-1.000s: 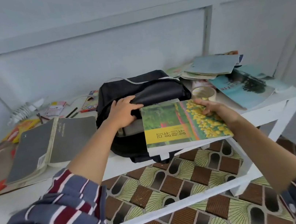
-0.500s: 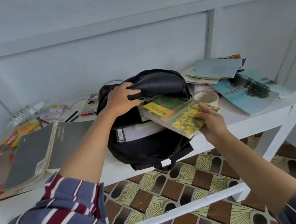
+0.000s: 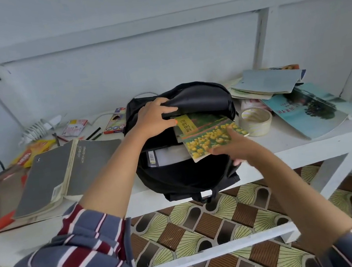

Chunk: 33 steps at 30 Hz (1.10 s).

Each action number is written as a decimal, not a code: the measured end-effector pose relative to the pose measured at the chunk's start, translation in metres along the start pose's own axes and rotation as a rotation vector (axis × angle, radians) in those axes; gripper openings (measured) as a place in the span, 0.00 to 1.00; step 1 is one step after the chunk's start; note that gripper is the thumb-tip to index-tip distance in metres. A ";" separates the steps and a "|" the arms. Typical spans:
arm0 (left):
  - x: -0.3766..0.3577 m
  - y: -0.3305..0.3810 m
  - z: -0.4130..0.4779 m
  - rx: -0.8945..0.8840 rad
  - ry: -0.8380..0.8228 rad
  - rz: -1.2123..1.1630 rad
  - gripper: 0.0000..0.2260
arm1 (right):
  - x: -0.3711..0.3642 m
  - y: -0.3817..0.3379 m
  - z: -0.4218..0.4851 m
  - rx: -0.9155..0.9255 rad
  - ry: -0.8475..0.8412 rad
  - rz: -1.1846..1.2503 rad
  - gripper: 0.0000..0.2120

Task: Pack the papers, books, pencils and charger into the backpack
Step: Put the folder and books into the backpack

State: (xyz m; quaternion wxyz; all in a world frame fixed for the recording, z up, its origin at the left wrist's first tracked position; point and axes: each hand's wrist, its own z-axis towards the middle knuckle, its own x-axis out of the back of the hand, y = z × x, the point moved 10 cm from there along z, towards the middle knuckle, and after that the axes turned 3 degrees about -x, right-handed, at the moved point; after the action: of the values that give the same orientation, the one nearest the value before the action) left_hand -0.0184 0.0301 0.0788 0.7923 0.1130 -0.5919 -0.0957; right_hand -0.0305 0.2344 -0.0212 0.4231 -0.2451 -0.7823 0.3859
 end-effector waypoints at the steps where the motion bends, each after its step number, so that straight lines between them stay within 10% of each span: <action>1: 0.000 0.000 0.000 -0.004 -0.001 0.002 0.17 | 0.012 -0.002 -0.002 0.021 0.023 -0.098 0.43; 8: 0.000 -0.001 0.003 -0.022 -0.016 -0.002 0.18 | 0.001 -0.029 -0.012 0.386 0.237 -0.921 0.32; 13: 0.000 -0.001 0.006 -0.053 -0.043 -0.005 0.18 | -0.025 -0.025 0.008 0.500 0.115 -0.878 0.25; 33: 0.001 -0.011 0.019 -0.103 -0.076 -0.136 0.18 | -0.021 -0.061 0.046 0.552 0.564 -0.726 0.14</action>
State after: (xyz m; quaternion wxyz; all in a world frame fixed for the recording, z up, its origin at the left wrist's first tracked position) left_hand -0.0362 0.0182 0.0816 0.7655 0.1084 -0.6071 -0.1836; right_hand -0.0623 0.1660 0.0028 0.7717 0.0674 -0.5423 0.3254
